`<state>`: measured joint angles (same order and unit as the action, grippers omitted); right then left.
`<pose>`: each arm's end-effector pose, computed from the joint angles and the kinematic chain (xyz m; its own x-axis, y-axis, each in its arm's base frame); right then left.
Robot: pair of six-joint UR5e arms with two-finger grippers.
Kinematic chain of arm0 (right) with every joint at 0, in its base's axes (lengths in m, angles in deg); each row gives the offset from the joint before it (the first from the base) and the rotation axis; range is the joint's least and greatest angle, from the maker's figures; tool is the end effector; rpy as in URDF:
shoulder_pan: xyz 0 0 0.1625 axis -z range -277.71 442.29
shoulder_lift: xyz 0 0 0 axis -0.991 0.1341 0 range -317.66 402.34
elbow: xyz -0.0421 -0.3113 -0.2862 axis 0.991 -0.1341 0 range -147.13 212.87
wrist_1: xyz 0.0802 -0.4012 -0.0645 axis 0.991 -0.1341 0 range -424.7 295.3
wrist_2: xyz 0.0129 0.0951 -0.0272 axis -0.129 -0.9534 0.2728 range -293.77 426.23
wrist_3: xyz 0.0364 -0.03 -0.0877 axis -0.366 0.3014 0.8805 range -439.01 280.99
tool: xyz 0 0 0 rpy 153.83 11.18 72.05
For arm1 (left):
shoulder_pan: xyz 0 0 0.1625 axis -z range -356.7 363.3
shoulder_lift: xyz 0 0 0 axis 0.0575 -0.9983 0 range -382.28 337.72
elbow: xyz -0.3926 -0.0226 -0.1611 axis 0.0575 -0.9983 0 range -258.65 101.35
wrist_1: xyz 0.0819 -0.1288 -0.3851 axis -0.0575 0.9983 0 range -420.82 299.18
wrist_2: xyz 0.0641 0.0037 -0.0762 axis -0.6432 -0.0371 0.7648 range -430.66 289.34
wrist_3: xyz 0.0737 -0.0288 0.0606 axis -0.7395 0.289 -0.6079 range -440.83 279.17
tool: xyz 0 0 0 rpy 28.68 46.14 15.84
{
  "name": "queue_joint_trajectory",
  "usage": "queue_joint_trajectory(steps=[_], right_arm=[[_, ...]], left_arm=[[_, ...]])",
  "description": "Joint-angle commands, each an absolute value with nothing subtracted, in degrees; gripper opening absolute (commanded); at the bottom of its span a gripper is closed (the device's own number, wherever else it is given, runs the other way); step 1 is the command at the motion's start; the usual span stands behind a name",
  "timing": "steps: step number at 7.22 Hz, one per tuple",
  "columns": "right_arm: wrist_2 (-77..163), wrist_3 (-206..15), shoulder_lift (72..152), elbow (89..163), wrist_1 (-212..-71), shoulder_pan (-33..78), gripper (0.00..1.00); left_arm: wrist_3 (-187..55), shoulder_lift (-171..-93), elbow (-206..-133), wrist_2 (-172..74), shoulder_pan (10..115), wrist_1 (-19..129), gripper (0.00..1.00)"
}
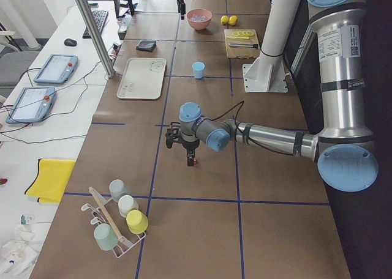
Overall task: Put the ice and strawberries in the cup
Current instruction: 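Withdraw the right gripper from the cup while the left gripper reaches the strawberry, then close the left gripper on the red strawberry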
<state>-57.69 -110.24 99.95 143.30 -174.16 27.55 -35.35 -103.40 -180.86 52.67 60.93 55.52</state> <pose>-0.2791 -0.5294 0.2230 0.6779 -0.2703 0.6837 0.1527 0.9615 0.2286 0.1766 -0.4253 0.5826 0.7243 -0.0485 -0.6878 0.0731 0.9973 0.0067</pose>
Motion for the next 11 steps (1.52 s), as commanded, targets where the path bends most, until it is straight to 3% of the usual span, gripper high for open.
queue_joint_trajectory(steps=[1, 6, 11], right_arm=[[-57.70, -109.94, 100.26, 143.52, -174.12, 27.27, 1.00], [-57.70, -109.94, 100.35, 143.52, -174.21, 27.01, 1.00], [-57.70, -109.94, 100.43, 143.79, -174.21, 26.92, 1.00]], left_arm=[[-29.16, -103.67, -177.19, 49.92, 57.01, 63.25, 0.99], [-26.69, -104.72, -173.92, 48.95, 54.54, 68.47, 0.97], [-26.86, -104.64, -173.75, 49.22, 54.45, 68.38, 0.80]])
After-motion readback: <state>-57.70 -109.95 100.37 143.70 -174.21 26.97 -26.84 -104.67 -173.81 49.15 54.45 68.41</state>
